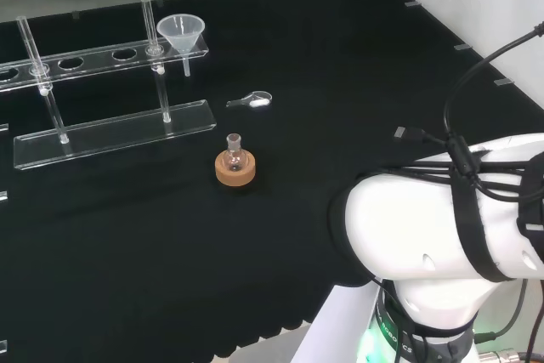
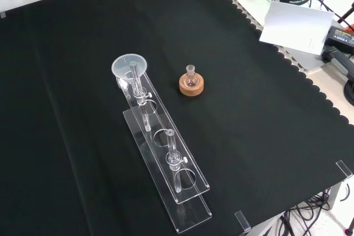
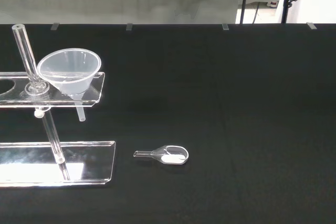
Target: Pick up the funnel from the transparent funnel stand.
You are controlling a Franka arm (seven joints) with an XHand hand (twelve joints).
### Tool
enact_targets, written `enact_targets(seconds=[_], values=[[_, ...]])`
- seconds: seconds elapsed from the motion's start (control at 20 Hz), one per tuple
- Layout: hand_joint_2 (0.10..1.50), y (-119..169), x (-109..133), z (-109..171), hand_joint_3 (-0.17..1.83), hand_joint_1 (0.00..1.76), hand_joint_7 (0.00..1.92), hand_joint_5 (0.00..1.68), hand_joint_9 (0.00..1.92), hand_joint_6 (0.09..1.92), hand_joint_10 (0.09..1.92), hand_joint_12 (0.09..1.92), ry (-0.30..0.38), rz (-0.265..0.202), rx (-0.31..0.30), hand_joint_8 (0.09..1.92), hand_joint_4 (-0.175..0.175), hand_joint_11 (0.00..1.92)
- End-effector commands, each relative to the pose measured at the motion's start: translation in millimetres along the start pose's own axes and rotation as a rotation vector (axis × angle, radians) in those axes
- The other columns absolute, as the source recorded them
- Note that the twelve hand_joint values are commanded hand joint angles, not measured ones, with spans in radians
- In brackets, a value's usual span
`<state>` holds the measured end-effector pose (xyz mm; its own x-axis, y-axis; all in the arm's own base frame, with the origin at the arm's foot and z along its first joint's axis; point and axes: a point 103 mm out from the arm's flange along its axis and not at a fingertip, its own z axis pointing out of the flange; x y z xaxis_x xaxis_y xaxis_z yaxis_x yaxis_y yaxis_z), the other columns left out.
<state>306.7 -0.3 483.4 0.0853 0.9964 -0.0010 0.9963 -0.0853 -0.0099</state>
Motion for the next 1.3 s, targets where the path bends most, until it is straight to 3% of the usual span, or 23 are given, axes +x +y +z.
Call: enact_targets(seconds=[0.05, 0.1, 0.25, 0.8, 1.3], values=[[1.09, 0, 49, -2, 0.56, 0.01, 0.00, 0.08, 0.04, 0.16, 0.57, 1.23, -0.020, 0.009, -0.005, 0.26, 0.053, 0.01], [1.13, 0, 67, -3, 0.50, 0.01, 0.00, 0.10, 0.04, 0.11, 0.57, 1.24, -0.023, 0.003, -0.005, 0.25, 0.053, 0.00], [1.17, -1, 88, -4, 0.42, 0.00, 0.00, 0.13, 0.04, 0.09, 0.56, 1.25, -0.035, -0.031, -0.006, 0.23, 0.054, 0.00], [1.18, 20, 85, 3, 0.40, 0.00, 0.00, 0.13, 0.05, 0.09, 0.56, 1.26, -0.027, -0.003, 0.026, 0.24, 0.053, 0.00], [1.19, 55, 108, 19, 0.38, 0.00, 0.01, 0.14, 0.07, 0.09, 0.57, 1.28, -0.040, 0.003, 0.042, 0.26, 0.053, 0.00]])
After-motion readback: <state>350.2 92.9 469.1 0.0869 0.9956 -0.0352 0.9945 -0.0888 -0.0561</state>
